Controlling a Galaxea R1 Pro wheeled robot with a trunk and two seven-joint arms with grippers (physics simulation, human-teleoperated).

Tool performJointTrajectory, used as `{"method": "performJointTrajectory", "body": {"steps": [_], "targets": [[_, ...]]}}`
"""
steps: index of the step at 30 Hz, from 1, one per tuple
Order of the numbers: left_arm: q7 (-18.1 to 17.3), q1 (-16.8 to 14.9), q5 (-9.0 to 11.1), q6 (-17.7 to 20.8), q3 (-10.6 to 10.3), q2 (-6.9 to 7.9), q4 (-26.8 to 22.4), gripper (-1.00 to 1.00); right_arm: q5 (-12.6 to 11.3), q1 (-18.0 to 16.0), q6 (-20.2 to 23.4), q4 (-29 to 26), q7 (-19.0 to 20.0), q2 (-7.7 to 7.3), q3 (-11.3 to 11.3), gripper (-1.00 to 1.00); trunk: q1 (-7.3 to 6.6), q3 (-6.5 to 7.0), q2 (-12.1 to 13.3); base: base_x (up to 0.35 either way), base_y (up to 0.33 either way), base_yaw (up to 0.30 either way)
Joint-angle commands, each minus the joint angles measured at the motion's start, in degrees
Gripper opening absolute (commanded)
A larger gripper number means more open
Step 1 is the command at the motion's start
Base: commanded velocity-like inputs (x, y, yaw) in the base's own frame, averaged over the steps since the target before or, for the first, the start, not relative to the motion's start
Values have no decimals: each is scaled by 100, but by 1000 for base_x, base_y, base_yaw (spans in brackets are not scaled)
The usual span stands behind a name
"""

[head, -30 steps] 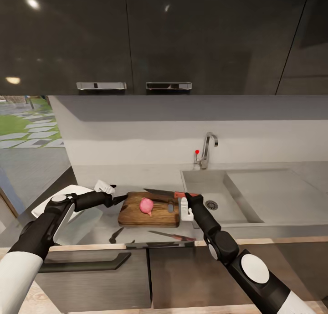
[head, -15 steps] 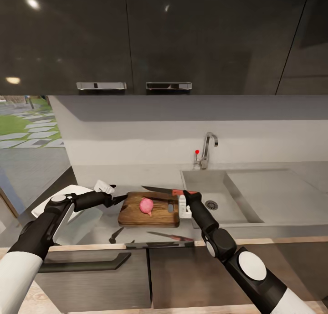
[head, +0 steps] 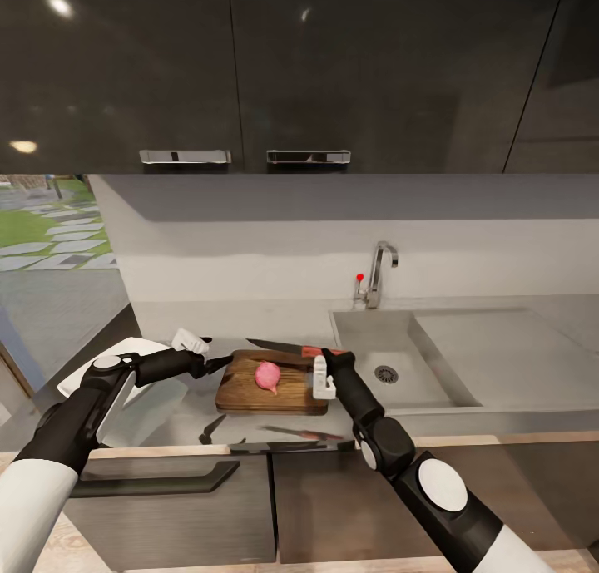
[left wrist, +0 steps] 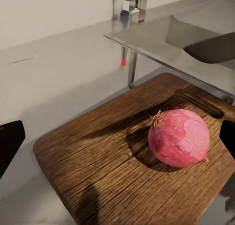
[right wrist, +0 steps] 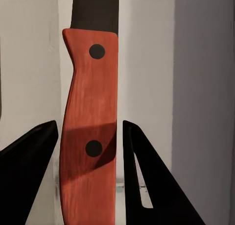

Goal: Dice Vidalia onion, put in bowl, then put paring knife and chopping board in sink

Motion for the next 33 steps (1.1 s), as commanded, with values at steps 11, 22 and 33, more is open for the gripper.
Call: {"method": "performJointTrajectory", "body": {"steps": [11,22,33], "targets": [[3,-7,59,59,-14,3,-1,100,59,-7,71,3,203,189,38,-100,1,-8,-6,0,0,0],[-73,-7,59,58,-25,3,-6,100,59,-7,92,55,216,246,279,-100,1,-8,-6,0,0,0],[-237,-7,59,71,-107,3,-3,100,61,-7,100,303,216,369,393,-100,1,-8,-6,0,0,0]]}}
